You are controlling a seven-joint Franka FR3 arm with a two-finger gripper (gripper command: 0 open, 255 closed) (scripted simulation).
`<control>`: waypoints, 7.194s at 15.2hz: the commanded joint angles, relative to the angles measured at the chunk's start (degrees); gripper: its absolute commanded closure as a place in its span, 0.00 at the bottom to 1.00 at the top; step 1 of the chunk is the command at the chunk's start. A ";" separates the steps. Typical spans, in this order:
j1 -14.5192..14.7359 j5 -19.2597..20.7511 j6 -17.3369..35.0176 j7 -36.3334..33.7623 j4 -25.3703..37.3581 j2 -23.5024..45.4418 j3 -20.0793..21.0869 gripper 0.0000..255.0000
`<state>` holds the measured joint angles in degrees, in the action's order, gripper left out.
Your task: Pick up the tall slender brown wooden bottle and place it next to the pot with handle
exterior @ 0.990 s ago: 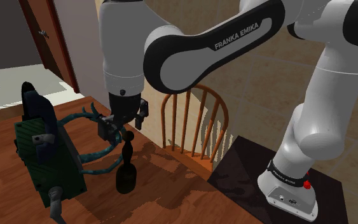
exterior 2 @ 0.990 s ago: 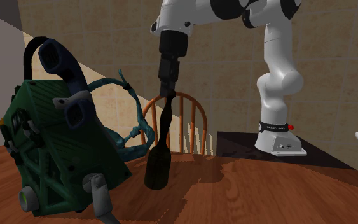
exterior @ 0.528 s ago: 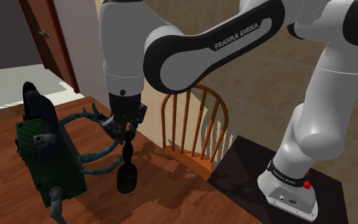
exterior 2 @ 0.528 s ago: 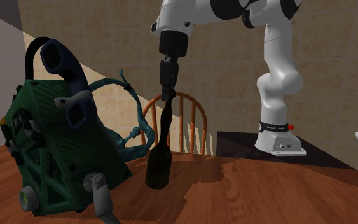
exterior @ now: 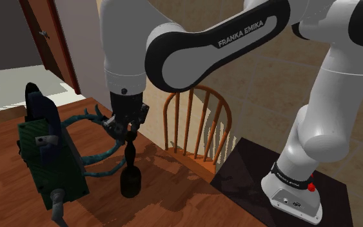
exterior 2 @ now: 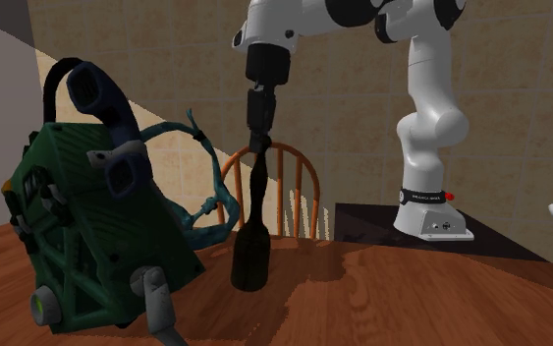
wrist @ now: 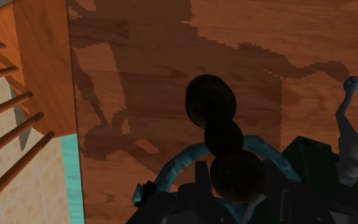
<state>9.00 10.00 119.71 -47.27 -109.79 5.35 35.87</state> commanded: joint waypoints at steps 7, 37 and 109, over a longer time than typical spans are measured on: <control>-0.11 -1.39 -5.71 1.30 4.70 -1.45 0.15 1.00; 2.01 0.53 -30.14 2.16 32.17 2.41 1.20 1.00; 22.19 -57.31 -64.15 -47.13 19.98 -68.24 16.06 1.00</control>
<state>30.85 -47.08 55.07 -94.53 -88.77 -62.26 51.86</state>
